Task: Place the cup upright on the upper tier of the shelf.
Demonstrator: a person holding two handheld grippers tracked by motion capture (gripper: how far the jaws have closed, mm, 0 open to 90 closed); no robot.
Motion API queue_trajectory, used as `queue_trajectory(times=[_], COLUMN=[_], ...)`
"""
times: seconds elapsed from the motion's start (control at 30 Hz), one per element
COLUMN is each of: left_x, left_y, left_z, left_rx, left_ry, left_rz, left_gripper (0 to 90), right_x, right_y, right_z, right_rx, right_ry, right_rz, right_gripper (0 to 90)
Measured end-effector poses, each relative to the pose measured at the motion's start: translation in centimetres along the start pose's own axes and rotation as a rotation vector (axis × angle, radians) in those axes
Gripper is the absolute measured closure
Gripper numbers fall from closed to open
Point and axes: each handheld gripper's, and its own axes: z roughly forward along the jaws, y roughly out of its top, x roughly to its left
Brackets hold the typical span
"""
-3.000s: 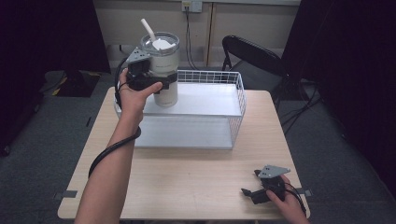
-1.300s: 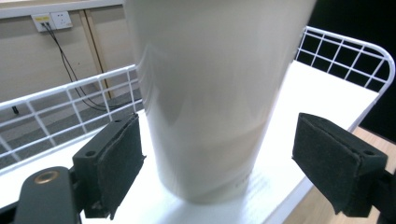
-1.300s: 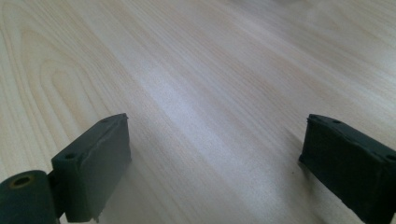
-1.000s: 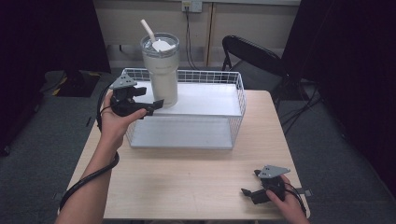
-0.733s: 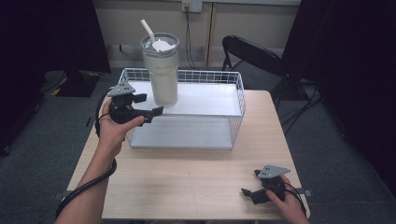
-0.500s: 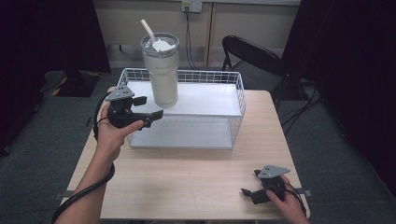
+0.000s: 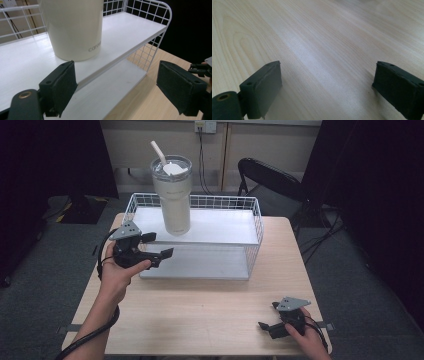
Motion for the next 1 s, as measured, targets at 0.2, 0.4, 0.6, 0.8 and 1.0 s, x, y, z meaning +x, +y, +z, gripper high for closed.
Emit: queue_trajectory(times=[0.2, 0.4, 0.6, 0.8, 1.0], left_x=[0.0, 0.0, -0.2, -0.4, -0.4], left_y=[-1.4, -2.3, -3.7, -5.5, -7.2], left_z=[0.0, 0.1, 0.6, 1.3, 1.8], left_rx=[0.016, 0.01, 0.016, 0.031, 0.036], left_ry=[0.001, -0.007, -0.012, -0.024, -0.031], left_rz=[-0.007, -0.02, -0.024, -0.048, -0.062], left_gripper=[15.6, 15.6, 15.6, 15.6, 15.6], right_x=[0.0, 0.0, 0.0, 0.0, 0.0], right_y=[0.0, 0.0, 0.0, 0.0, 0.0], right_z=[0.0, 0.0, 0.0, 0.0, 0.0], right_rx=[0.0, 0.0, 0.0, 0.0, 0.0], right_ry=[0.0, -0.001, -0.001, -0.001, -0.001], right_rz=[0.0, 0.001, 0.001, 0.001, 0.001], right_gripper=[7.6, 7.6, 7.6, 7.6, 7.6])
